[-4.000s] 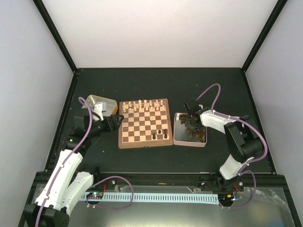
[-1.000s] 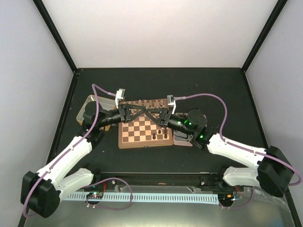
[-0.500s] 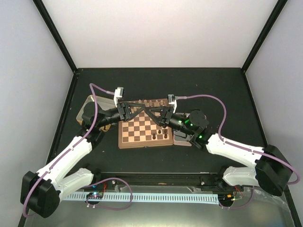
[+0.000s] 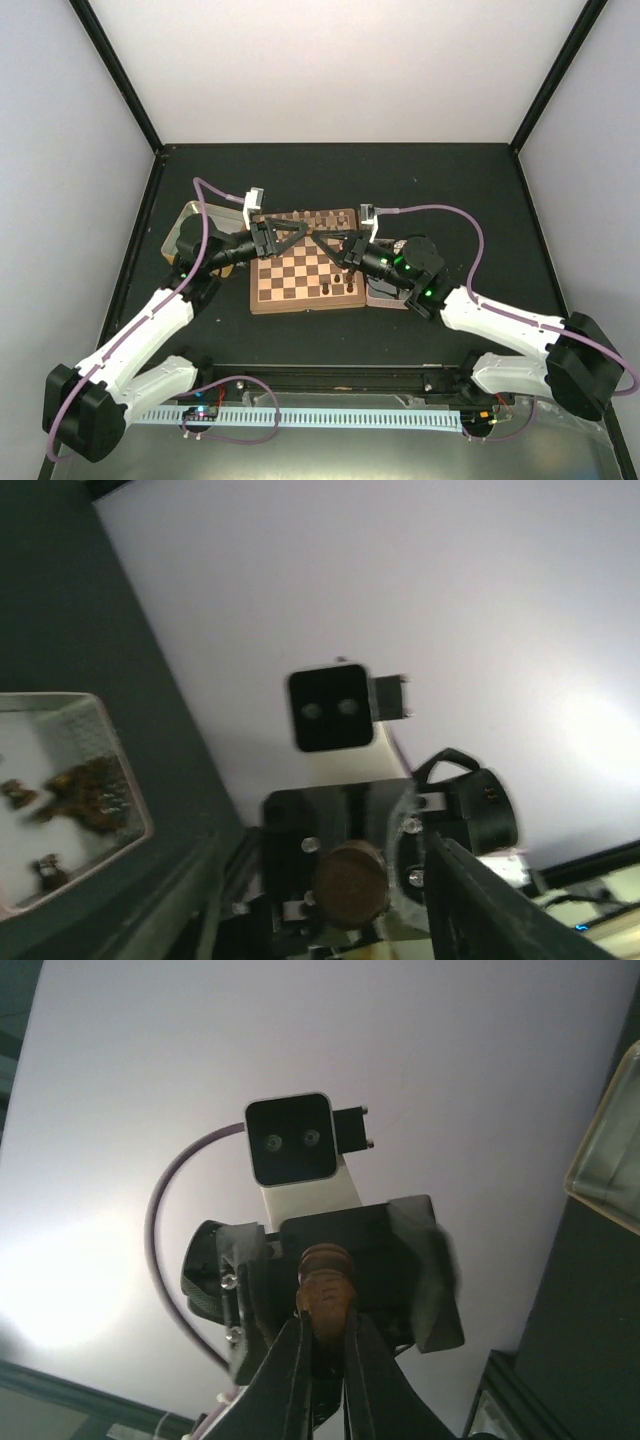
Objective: Set up the chess pieces on the board
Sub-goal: Place the chess piece on the chessboard.
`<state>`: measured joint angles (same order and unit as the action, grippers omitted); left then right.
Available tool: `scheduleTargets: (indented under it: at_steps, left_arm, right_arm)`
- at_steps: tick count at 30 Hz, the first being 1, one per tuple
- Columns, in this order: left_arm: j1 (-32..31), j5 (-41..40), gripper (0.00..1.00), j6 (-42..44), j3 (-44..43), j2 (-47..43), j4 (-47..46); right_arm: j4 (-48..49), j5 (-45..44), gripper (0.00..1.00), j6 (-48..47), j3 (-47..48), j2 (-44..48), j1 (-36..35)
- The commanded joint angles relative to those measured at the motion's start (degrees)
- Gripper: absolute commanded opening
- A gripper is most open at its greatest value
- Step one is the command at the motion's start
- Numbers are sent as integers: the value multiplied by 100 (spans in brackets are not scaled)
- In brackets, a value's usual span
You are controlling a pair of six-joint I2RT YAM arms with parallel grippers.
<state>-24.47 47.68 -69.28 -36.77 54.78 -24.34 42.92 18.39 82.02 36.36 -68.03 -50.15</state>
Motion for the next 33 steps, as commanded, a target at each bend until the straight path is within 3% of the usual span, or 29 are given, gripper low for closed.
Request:
scheduleTargets:
  at_steps: [1, 9, 13, 21, 33]
  left_arm:
    - [-23, -500, 64, 1157, -493, -240, 1821]
    - [-4, -2503, 88, 3039, -881, -742, 4101]
    - [-5, -3911, 91, 3780, -936, -1050, 4835]
    - [-5, -5255, 94, 4730, -828, -1696, 5369]
    - [4, -5502, 97, 4956, -620, -2022, 5428]
  right_arm:
    - [-980, -285, 1, -860, 117, 316, 14]
    - [-6085, -1300, 1, -3461, 1377, 335, 23]
    - [-7639, -1821, 1, -4134, 1785, -63, -81]
    - [-8882, -2089, 1, -4403, 2451, -1214, -509]
    - [-9152, -2358, 1, -4580, 3347, -2508, -645]
